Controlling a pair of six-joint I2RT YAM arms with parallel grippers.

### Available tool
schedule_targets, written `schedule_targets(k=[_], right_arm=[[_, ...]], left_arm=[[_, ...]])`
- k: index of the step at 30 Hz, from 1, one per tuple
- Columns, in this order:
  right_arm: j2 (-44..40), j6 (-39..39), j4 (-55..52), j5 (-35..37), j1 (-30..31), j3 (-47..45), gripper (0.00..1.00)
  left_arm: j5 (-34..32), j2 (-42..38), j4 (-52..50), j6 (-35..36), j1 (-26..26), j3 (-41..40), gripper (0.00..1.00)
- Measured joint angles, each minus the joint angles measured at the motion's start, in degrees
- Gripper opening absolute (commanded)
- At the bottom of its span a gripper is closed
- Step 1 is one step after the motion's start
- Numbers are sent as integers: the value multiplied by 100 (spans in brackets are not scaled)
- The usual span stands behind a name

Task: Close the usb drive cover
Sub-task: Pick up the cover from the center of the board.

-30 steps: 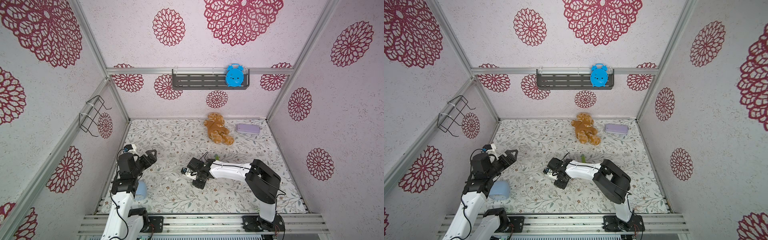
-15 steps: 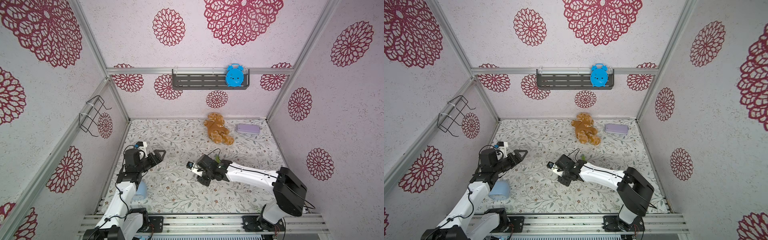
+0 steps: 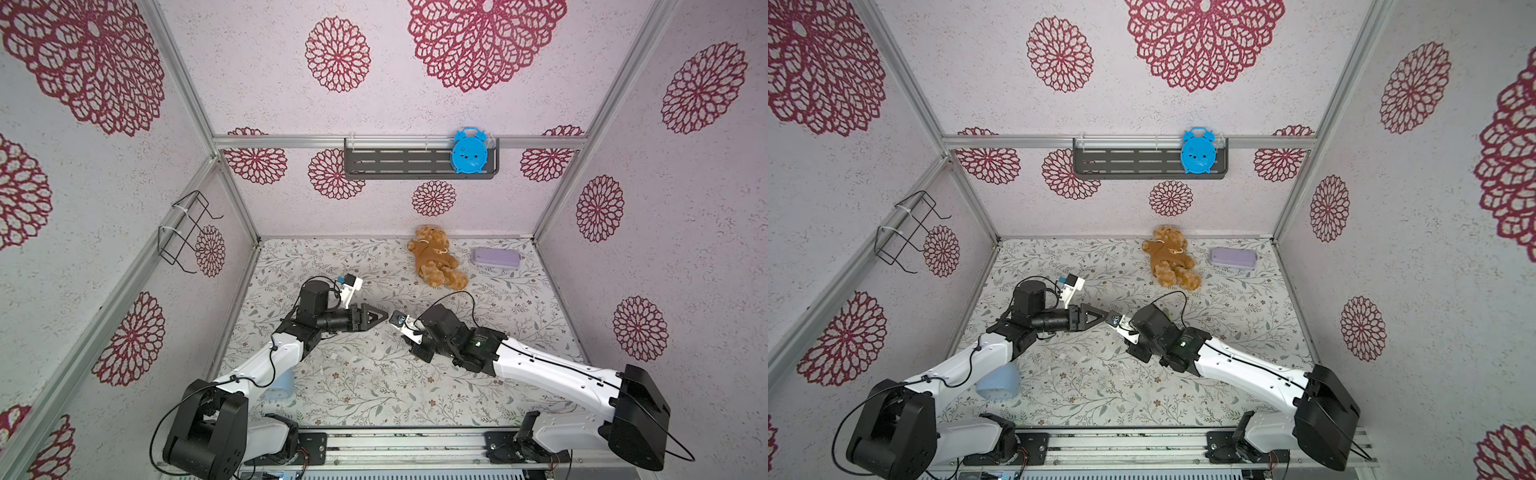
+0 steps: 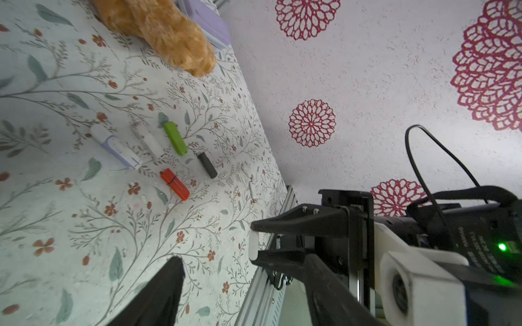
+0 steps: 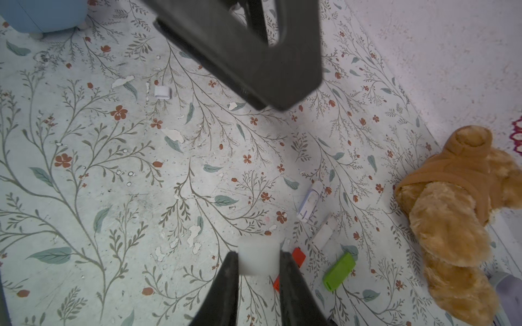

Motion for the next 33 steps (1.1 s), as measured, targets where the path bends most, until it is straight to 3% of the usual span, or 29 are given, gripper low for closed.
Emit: schedule_targets(k=[14,33], right_arm=[[0,-9,463,81,0,0,26],[2,35,660,20,0,0,26]], left_arm=[[590,741,227,-13,-348,306,58],[813,1029,326,-28,-424,479,30]])
